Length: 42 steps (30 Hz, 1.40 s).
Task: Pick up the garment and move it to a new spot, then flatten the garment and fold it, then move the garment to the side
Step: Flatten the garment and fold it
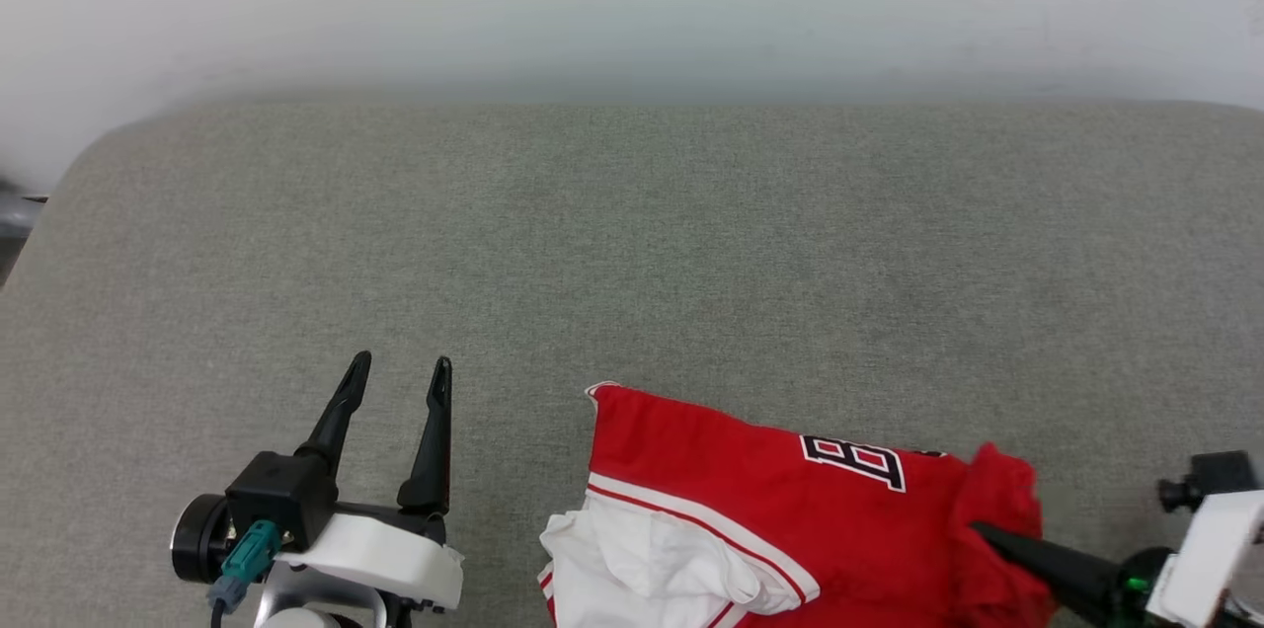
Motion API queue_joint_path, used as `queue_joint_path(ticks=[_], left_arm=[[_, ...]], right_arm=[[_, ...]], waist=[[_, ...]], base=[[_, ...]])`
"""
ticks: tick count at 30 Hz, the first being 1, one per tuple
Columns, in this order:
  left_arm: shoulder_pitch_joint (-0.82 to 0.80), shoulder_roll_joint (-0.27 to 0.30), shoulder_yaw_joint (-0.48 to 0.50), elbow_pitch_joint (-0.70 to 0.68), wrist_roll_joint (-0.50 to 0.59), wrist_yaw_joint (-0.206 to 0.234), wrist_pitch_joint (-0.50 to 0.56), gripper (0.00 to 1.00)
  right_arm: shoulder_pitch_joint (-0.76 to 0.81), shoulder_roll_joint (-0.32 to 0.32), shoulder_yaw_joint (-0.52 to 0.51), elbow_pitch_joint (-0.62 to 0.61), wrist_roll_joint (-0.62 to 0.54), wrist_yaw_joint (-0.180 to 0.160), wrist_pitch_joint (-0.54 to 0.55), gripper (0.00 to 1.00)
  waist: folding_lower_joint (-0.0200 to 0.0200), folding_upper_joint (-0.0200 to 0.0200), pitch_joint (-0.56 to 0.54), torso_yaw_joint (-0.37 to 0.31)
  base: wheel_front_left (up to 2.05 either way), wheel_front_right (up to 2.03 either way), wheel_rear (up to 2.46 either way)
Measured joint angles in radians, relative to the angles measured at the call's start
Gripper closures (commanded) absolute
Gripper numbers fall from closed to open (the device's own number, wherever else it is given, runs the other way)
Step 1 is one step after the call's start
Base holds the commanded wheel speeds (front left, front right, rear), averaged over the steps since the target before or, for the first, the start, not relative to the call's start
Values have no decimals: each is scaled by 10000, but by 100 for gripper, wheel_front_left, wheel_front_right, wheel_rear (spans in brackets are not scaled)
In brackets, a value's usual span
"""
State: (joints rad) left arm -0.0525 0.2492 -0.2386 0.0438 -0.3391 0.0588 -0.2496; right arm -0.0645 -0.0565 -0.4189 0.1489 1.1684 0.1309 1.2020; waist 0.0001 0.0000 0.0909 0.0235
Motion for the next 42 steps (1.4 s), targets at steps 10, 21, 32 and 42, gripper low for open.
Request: queue_joint_path(ticks=[10,21,32,42], left_arm=[[-404,-13,-86,0,-56,-50,0,0],[-853,-196,-130,142,-67,-153,-81,0],[-1075,-382,-94,393,6,-345,-104,0],[-1049,-407,8,428,127,-431,-105,0]], right_arm=[[-361,42,3532,119,2589,0,-1298,100],[-1387,56,6186,414,1852,0,-3666,100],[-1616,38,7285,1041,1588,0,-4755,0],[-1552,-884,8100,-1269,527,0,-5942,0]], waist=[[0,0,351,548],[0,0,1067,974],[0,0,1312,953],[0,0,1041,633]], base=[[0,0,0],[0,0,0],[0,0,0],[0,0,0]])
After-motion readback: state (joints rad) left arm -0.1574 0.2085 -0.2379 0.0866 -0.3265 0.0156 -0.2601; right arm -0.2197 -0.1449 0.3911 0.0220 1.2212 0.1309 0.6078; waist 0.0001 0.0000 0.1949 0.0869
